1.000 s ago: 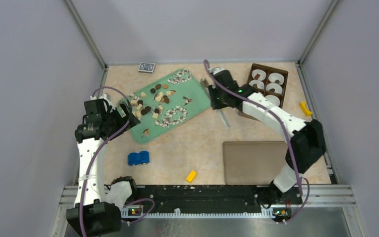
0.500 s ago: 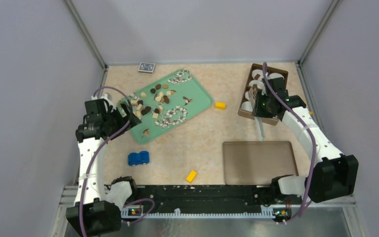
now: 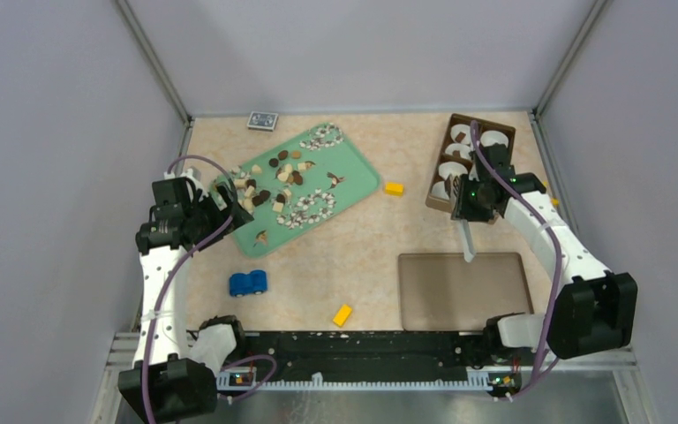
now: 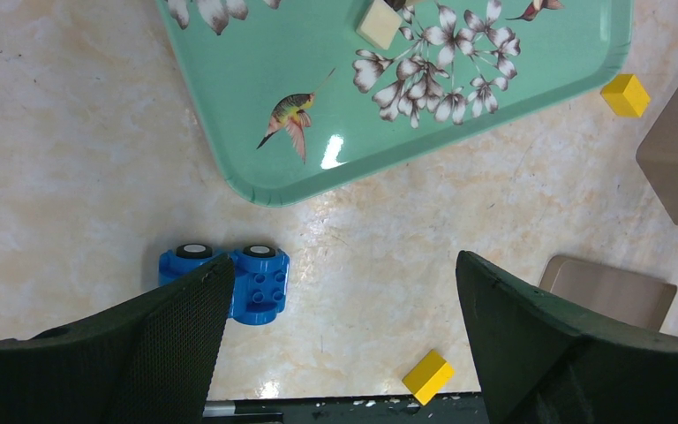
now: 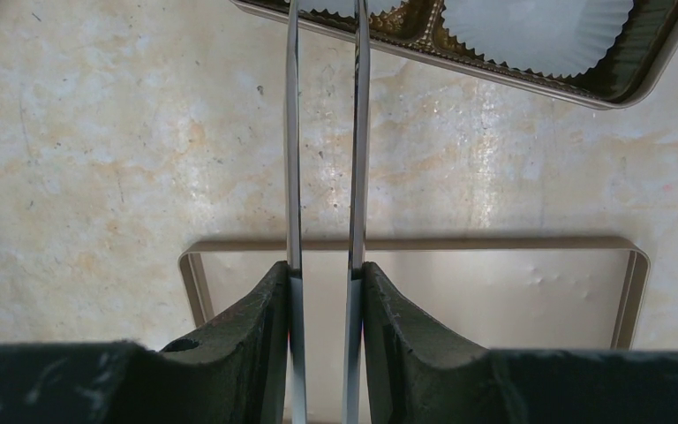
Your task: Pack the chocolate
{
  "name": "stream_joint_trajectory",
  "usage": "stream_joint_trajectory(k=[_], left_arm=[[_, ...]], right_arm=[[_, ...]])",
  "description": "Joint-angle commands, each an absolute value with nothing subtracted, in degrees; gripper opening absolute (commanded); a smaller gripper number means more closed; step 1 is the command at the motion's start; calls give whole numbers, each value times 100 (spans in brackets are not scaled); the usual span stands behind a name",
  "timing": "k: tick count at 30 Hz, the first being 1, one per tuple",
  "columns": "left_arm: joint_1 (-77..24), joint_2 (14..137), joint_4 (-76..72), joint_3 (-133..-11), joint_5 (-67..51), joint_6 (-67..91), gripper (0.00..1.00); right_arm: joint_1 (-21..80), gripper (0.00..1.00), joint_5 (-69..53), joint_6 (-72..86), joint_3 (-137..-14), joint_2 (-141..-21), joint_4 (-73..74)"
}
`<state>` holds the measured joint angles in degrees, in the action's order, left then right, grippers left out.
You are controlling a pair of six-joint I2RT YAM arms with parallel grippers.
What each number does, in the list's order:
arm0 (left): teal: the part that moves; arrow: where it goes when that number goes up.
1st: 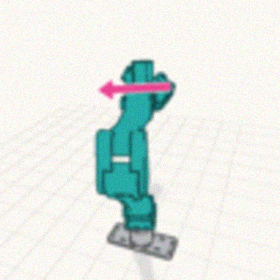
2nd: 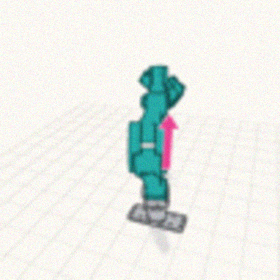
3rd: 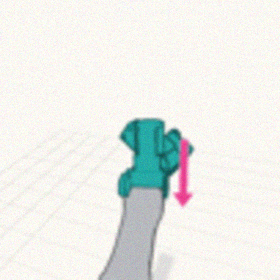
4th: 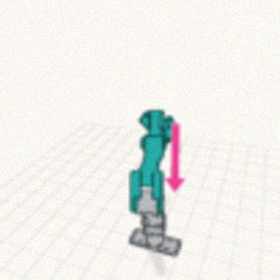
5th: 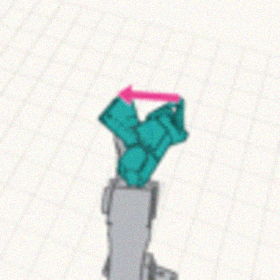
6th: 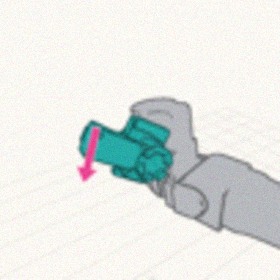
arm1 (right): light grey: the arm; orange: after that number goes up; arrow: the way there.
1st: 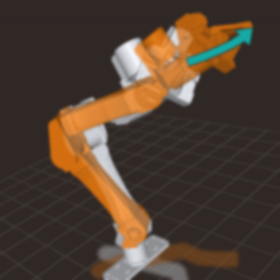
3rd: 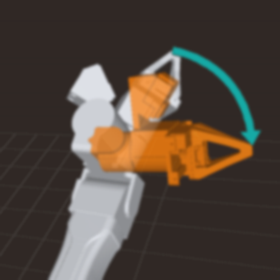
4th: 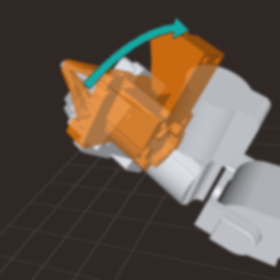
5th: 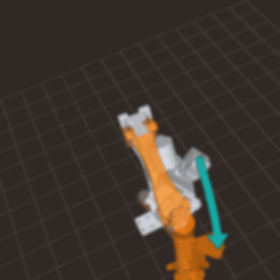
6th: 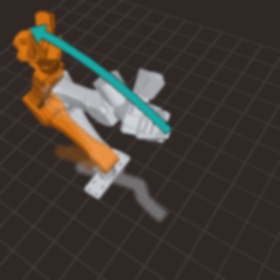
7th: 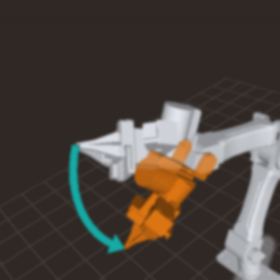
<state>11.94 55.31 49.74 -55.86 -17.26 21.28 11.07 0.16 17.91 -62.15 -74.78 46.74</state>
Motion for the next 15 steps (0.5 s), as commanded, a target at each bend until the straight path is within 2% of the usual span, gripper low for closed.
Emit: stream_joint_trajectory(k=[1, 10, 15], left_arm=[[1169, 5550, 4781, -5616, -1829, 2127, 99], [1160, 5555, 4794, -5634, -1828, 2136, 99], [1152, 5555, 4791, -5643, -1823, 2129, 99]], right_arm=[[1090, 20, 202, 1870, -6299, -7541, 4554], [1060, 24, 368, 1853, -6287, -7768, 4429], [1055, 34, 308, 1861, -6281, -7740, 4379]])
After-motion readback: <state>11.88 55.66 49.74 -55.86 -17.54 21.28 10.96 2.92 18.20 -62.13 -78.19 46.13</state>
